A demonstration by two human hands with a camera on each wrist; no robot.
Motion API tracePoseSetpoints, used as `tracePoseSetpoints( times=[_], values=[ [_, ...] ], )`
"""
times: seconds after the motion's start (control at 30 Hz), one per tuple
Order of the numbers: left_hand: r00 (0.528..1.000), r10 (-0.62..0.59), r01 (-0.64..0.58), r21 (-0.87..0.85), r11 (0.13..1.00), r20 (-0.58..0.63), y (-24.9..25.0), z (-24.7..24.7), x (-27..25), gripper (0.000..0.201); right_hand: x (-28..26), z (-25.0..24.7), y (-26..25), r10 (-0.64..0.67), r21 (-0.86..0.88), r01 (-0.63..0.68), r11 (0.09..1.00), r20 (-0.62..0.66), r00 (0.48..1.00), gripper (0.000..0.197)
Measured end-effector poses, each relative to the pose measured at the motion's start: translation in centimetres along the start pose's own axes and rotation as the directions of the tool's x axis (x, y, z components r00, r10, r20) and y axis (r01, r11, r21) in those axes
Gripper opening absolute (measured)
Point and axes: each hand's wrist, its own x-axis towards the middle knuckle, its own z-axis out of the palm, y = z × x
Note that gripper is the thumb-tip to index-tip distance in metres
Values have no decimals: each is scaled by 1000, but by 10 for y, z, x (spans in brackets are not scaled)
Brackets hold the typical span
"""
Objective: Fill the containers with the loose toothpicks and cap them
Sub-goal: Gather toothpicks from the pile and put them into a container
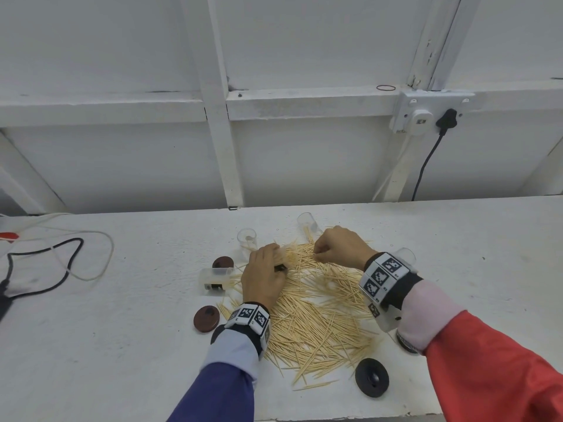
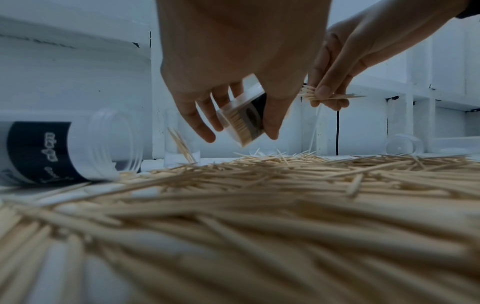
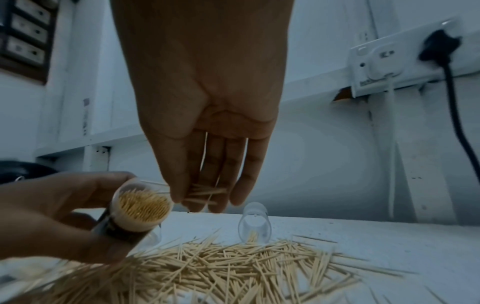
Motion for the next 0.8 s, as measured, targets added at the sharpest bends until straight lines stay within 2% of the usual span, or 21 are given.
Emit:
tracePoseSetpoints(
  times=[0.13,0.3,0.4,0.5,0.63,0.73,0.8],
  values=[
    [1000,14,-14,-4,1000,25,1,0,0,52,1,1,-7,-36,-147,28,989,-51,998,20],
    [998,49,-50,17,999,43,0,2,0,49,1,3,-19,-147,-375,107,921,-81,986,28],
    [996,70,-71,15,997,64,2,2,1,49,2,5,-25,-222,-417,176,892,-64,973,31],
    [990,93,-92,-9,996,102,3,3,1,51,4,9,-25,-244,-406,201,892,-56,968,30],
    [983,125,-117,-64,991,133,3,4,2,53,7,8,-21,-224,-253,203,946,-61,973,21],
    [982,140,-129,-95,987,124,3,3,1,53,8,9,-12,-139,32,144,989,-127,982,9],
    [980,153,-140,-105,985,131,4,4,0,54,8,9,-8,-63,231,97,968,-151,986,15]
  ],
)
